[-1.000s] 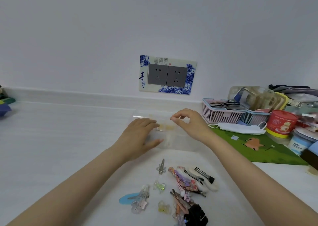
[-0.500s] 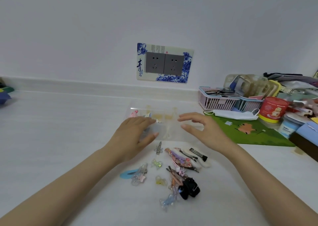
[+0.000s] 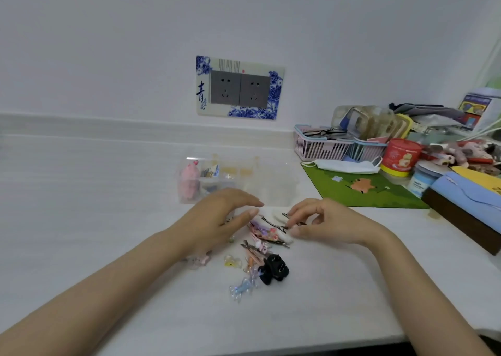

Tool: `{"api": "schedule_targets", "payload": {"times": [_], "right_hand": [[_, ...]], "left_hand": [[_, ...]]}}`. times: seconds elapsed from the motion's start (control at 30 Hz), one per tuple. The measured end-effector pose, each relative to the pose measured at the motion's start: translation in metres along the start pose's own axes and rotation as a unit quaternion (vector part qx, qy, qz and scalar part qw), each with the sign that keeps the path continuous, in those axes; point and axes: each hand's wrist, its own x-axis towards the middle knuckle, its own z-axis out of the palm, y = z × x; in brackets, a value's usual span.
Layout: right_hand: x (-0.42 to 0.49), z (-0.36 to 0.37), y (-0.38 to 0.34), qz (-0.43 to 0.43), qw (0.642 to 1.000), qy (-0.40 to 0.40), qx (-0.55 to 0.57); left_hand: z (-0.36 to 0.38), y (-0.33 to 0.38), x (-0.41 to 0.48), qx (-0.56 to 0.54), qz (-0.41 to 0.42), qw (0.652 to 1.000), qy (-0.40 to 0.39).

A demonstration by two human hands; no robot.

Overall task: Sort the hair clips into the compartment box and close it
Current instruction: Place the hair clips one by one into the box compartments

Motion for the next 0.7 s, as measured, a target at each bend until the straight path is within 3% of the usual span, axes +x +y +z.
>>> {"api": "schedule_targets", "payload": {"times": [0.2,0.37,0.5,0.7], "right_hand": [[0.005,0.004,0.008,0.037,0.996,0.076,0.04],[0.008,0.001,-0.009,-0.038,0.969,0.098,0.221],[0.014,0.002,-0.028,-0.063,0.965,0.067,0.245],[0.041,0.004,-0.041,-0.067,0.901,0.174,0.392]], "left_hand": [[0.01,0.009,0.015,-0.045,-0.053,0.998,-0.004],[0.015,0.011,0.024,-0.106,-0.091,0.989,0.039],[0.01,0.006,0.026,-0.238,-0.123,0.957,0.113],[0.001,0.003,0.025,-0.342,-0.151,0.912,0.172]]}}
